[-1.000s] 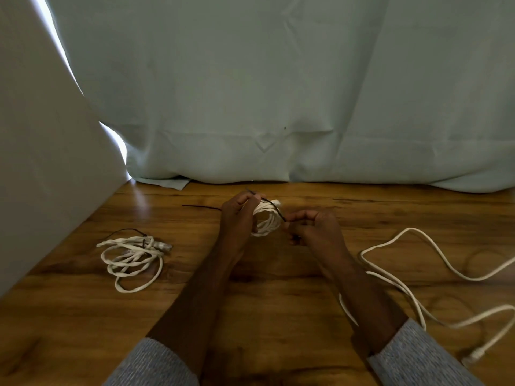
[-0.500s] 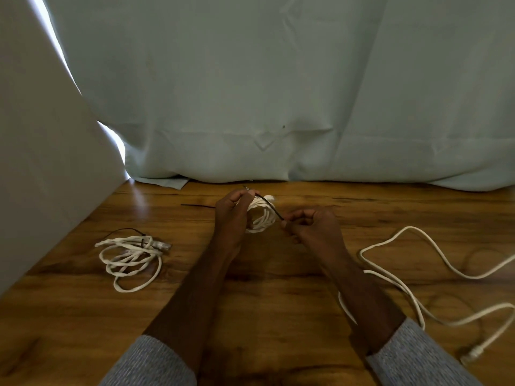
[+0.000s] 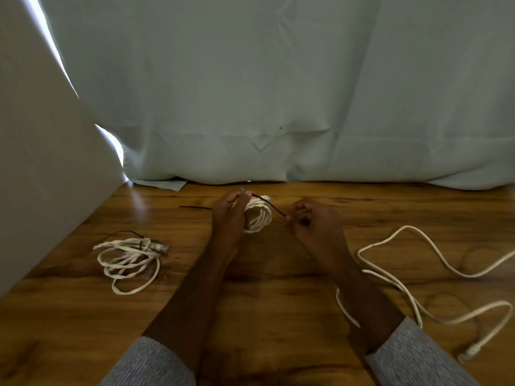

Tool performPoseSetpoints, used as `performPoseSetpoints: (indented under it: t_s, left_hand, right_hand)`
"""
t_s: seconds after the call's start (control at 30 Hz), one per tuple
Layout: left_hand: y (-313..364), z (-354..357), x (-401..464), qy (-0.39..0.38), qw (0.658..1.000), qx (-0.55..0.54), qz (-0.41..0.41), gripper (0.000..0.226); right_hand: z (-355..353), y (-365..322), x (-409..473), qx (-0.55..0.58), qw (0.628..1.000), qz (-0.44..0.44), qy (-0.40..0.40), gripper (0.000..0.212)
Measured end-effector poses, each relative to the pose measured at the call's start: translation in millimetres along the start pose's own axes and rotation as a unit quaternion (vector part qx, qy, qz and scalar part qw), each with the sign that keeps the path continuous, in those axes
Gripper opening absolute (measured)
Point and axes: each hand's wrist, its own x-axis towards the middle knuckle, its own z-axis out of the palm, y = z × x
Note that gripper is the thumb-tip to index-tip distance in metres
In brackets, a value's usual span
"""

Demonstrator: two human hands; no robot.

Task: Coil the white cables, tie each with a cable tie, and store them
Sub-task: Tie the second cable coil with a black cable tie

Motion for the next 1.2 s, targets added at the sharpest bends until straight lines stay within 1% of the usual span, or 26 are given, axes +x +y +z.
performPoseSetpoints:
  t_s: [0.07,0.13,0.23,0.33,0.37,0.43,0.5,0.57,0.67,0.73,0.83,0.93,1.03,1.1,1.2]
  left_hand:
    - [0,2,0,0.011,1.000,0.010,0.006,0.015]
    - [1,3,-3,0.014,1.000,0.017,0.021,0.016]
    - [2,2,-4,0.021,0.999,0.022,0.031,0.016]
    - [0,0,-1,0.017,0.998,0.048,0.047,0.015]
    - [-1,0,0,0.011,0.997,0.059,0.051,0.015]
    - [-3,2,-1,-0.009,0.996,0.067,0.052,0.015]
    - [-4,4,-2,-0.021,0.995,0.074,0.066,0.016]
    - [-5,4,-1,-0.012,0.996,0.061,0.061,0.019]
    - [-1,3,5,0.040,0.999,-0.019,-0.008,0.031]
    - [3,1,8,0.073,0.991,-0.092,-0.069,0.038]
    - [6,-2,9,0.112,0.967,-0.187,-0.131,0.035]
    - [8,-3,9,0.115,0.956,-0.231,-0.140,0.025]
    - [6,2,7,0.095,0.965,-0.200,-0.137,0.019]
    - [3,9,3,0.083,0.978,-0.146,-0.124,0.021]
    - [0,18,-4,0.040,0.993,-0.049,-0.101,0.022]
  right_hand:
    - [1,0,-2,-0.102,0.991,-0.082,0.004,0.020]
    - [1,-3,0,-0.148,0.982,-0.116,0.000,0.021]
    - [1,-4,1,-0.164,0.976,-0.142,0.009,0.029]
    - [0,-5,0,-0.162,0.975,-0.150,0.038,0.038]
    - [0,-5,-1,-0.165,0.973,-0.156,0.047,0.039]
    - [2,-5,0,-0.165,0.972,-0.159,0.049,0.032]
    - [5,-5,1,-0.134,0.982,-0.128,0.027,0.020]
    - [8,-5,0,-0.078,0.994,-0.075,0.003,0.014]
    - [13,-8,-4,0.028,0.999,0.010,-0.032,0.022]
    - [15,-13,-8,0.089,0.993,0.055,-0.056,0.019]
    - [19,-15,-12,0.100,0.989,0.079,-0.075,0.016]
    - [24,-11,-13,0.060,0.992,0.066,-0.085,0.023]
    - [28,-9,-13,0.032,0.996,0.049,-0.073,0.026]
    - [31,-10,-13,0.016,0.997,0.045,-0.055,0.028]
    - [32,-11,-13,0.036,0.997,0.056,-0.030,0.025]
